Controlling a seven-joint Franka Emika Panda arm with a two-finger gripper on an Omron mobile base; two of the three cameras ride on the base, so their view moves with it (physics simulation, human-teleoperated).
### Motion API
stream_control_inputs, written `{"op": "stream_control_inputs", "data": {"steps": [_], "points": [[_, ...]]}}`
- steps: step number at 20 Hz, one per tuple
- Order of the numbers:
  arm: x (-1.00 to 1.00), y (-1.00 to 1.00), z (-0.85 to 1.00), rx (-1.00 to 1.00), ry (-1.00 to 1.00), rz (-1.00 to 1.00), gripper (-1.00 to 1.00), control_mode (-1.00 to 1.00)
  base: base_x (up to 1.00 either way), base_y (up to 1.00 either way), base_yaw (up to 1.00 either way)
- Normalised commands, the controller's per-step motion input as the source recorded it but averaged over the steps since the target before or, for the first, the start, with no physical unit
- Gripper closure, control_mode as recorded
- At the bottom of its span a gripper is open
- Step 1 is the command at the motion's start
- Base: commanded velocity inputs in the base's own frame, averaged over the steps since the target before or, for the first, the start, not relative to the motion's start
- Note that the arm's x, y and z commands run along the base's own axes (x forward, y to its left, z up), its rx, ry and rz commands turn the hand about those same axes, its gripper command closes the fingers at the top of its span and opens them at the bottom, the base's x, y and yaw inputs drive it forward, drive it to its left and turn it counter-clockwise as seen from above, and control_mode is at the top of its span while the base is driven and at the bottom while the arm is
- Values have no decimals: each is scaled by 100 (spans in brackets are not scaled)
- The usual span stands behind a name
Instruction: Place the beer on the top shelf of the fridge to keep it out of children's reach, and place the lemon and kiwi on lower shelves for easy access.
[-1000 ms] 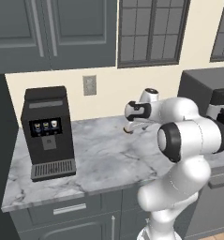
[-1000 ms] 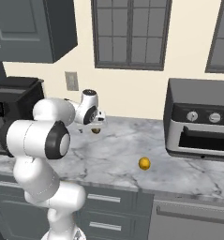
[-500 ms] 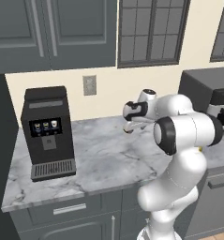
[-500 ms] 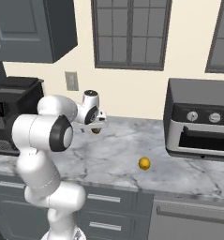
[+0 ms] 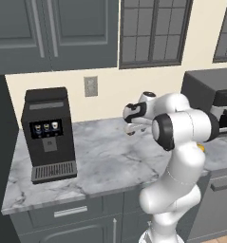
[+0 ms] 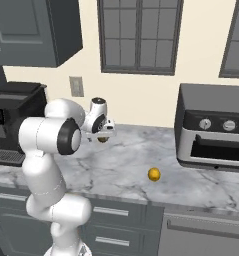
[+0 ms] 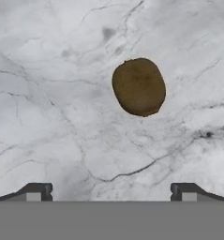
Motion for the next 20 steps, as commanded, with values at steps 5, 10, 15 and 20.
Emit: {"op": "stream_control_inputs", "data": {"steps": [5, 10, 15, 20], "points": [[17, 0, -14, 0, 0, 0, -100, -100, 0, 0, 0], [16, 0, -15, 0, 0, 0, -100, -100, 0, 0, 0], [19, 0, -12, 0, 0, 0, -100, -100, 0, 0, 0], [22, 0, -8, 0, 0, 0, -100, -100, 0, 0, 0]]}}
